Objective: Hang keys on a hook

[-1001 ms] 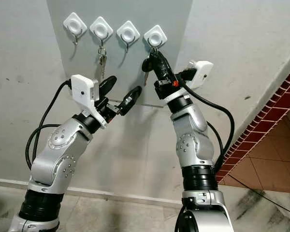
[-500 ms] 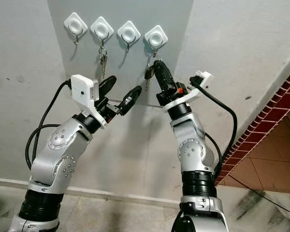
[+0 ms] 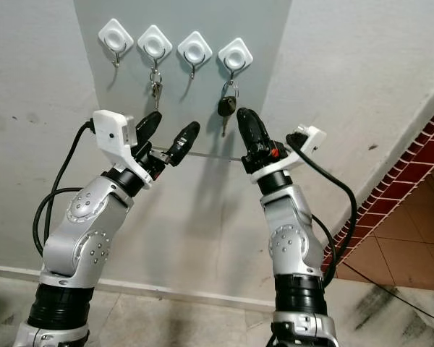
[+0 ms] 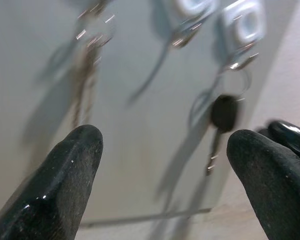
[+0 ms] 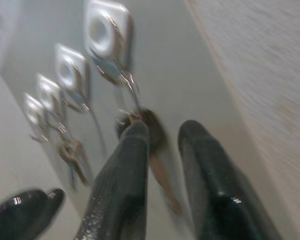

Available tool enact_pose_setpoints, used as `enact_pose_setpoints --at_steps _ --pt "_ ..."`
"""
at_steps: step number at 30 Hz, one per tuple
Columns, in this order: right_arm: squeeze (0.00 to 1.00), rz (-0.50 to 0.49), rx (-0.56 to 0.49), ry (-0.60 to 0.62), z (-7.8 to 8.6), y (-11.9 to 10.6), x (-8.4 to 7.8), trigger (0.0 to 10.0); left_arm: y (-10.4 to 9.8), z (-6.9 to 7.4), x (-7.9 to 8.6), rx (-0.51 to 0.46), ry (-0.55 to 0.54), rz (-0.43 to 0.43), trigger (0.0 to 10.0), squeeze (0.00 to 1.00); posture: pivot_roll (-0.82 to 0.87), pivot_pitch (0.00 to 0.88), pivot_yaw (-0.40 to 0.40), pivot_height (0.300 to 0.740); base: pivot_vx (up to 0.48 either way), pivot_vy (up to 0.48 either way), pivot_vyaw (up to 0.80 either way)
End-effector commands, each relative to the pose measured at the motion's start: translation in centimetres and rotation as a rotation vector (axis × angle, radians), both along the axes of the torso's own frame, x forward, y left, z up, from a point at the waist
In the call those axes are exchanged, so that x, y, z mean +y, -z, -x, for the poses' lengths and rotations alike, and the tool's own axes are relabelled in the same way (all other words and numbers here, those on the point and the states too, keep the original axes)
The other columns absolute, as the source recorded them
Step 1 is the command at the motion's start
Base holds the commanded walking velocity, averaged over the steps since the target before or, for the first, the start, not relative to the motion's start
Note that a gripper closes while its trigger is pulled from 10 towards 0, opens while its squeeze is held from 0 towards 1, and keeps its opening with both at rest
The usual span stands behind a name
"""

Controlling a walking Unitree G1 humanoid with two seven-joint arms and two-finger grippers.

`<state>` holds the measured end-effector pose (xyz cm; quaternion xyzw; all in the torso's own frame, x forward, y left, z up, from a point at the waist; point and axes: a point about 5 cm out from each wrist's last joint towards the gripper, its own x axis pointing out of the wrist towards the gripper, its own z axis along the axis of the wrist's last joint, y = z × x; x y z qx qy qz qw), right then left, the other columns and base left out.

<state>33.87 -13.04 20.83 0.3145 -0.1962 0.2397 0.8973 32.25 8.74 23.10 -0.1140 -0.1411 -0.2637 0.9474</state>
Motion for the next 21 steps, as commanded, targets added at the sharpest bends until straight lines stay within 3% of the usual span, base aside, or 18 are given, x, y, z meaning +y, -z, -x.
enact_pose_setpoints --at_steps 1,14,21 --pt "1.0 0.05 -0.003 0.064 0.2 0.2 -0.5 10.0 1.1 -0.1 0.3 0.035 -0.034 0.005 10.0 0.0 0.03 0.035 -0.066 0.74 0.0 0.0 0.0" --pt "1.0 0.228 0.18 0.271 3.3 7.0 -3.1 10.0 8.5 -0.4 2.6 0.282 -0.207 0.056 10.0 0.0 0.02 0.027 -0.048 0.74 0.0 0.0 0.0" --pt "1.0 0.271 0.239 0.357 5.1 9.1 -4.1 10.0 10.1 -0.1 3.8 0.326 -0.258 0.089 10.0 0.0 0.01 0.012 -0.003 0.74 0.0 0.0 0.0"
